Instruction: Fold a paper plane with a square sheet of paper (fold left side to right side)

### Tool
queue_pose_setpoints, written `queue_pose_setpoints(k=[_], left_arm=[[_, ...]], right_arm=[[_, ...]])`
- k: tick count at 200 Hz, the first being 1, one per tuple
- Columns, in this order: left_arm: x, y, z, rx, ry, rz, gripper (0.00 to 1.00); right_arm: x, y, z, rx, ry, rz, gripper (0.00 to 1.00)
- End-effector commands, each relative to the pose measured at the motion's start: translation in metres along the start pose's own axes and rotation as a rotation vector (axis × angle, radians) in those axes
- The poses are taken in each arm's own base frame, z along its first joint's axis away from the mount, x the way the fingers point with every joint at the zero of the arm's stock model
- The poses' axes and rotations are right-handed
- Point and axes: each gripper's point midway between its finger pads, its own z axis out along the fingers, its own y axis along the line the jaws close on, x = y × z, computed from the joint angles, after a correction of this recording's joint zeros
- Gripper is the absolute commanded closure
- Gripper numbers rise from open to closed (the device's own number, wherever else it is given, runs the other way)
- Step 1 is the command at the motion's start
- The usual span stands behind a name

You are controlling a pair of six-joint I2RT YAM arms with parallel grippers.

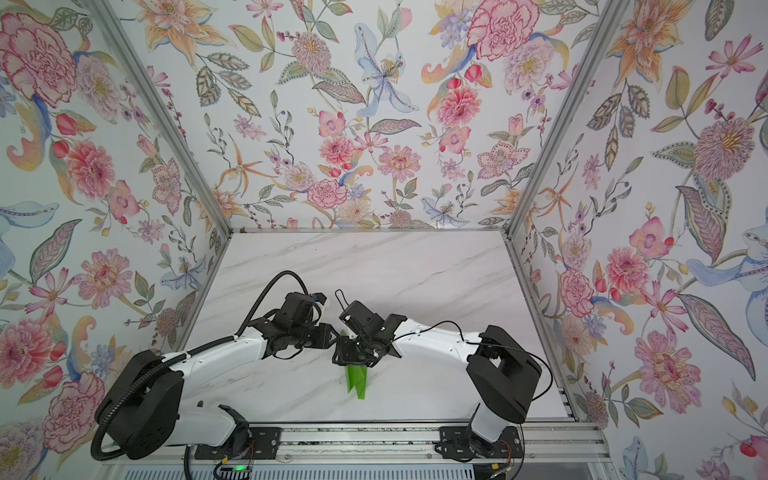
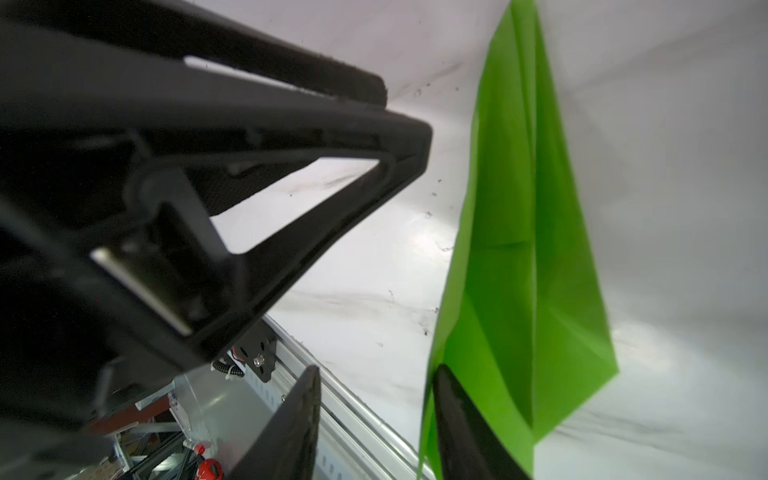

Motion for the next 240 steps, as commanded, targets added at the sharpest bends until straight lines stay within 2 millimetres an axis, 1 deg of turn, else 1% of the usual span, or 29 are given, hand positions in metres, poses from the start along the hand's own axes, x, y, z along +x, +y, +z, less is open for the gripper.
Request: queue_pose_setpoints(k=[1, 15, 28, 41, 58, 65, 77, 97, 115, 133, 139, 148, 178, 198, 216, 240], left_arm=[[0.004, 0.02, -0.011, -0.074, -0.016, -0.038, 0.62], [0.005, 0.022, -0.014, -0.066, -0.019, -0.046, 0.62], [0.007, 0.021, -0.015, -0.055, -0.016, -0.046, 0.62], [0.009, 0.021, -0.015, -0.046, -0.01, -0.046, 0.62], [0.012, 0.02, -0.015, -0.037, -0.009, -0.046, 0.62], [0.012, 0.02, -0.015, -0.037, -0.01, -0.046, 0.62], [0.012, 0.02, -0.015, -0.035, -0.013, -0.045, 0.62], [0.012, 0.02, -0.015, -0.032, -0.013, -0.045, 0.62], [0.011, 0.019, -0.016, -0.032, -0.018, -0.043, 0.62], [0.011, 0.02, -0.016, -0.031, -0.017, -0.042, 0.62], [0.011, 0.02, -0.016, -0.031, -0.016, -0.041, 0.62], [0.012, 0.021, -0.016, -0.033, -0.017, -0.041, 0.62], [0.013, 0.023, -0.017, -0.035, -0.023, -0.046, 0.62], [0.012, 0.024, -0.019, -0.033, -0.029, -0.052, 0.62], [0.013, 0.025, -0.019, -0.031, -0.033, -0.052, 0.62], [0.014, 0.027, -0.021, -0.032, -0.036, -0.058, 0.62]], right_arm=[[0.008, 0.009, 0.018, 0.003, 0.065, -0.039, 0.54], [0.016, 0.01, 0.031, 0.017, 0.102, -0.048, 0.55], [0.021, 0.016, 0.038, 0.015, 0.129, -0.065, 0.55], [0.021, 0.02, 0.035, 0.04, 0.122, -0.092, 0.55], [0.018, 0.026, 0.024, 0.053, 0.102, -0.107, 0.55], [0.016, 0.026, 0.019, 0.066, 0.09, -0.102, 0.55], [0.013, 0.019, 0.012, 0.112, 0.071, -0.081, 0.55], [0.011, 0.001, 0.002, 0.222, 0.053, -0.044, 0.56], [0.011, -0.01, -0.005, 0.287, 0.042, -0.034, 0.56], [0.011, -0.026, -0.009, 0.37, 0.044, -0.027, 0.58], [0.011, -0.032, -0.01, 0.403, 0.05, -0.024, 0.58], [0.015, -0.036, -0.009, 0.426, 0.069, -0.025, 0.59], [0.025, -0.038, 0.005, 0.428, 0.131, -0.034, 0.61], [0.027, -0.04, 0.013, 0.435, 0.154, -0.052, 0.65], [0.026, -0.04, 0.015, 0.437, 0.159, -0.082, 0.71], [0.02, -0.043, 0.008, 0.462, 0.163, -0.157, 0.87]])
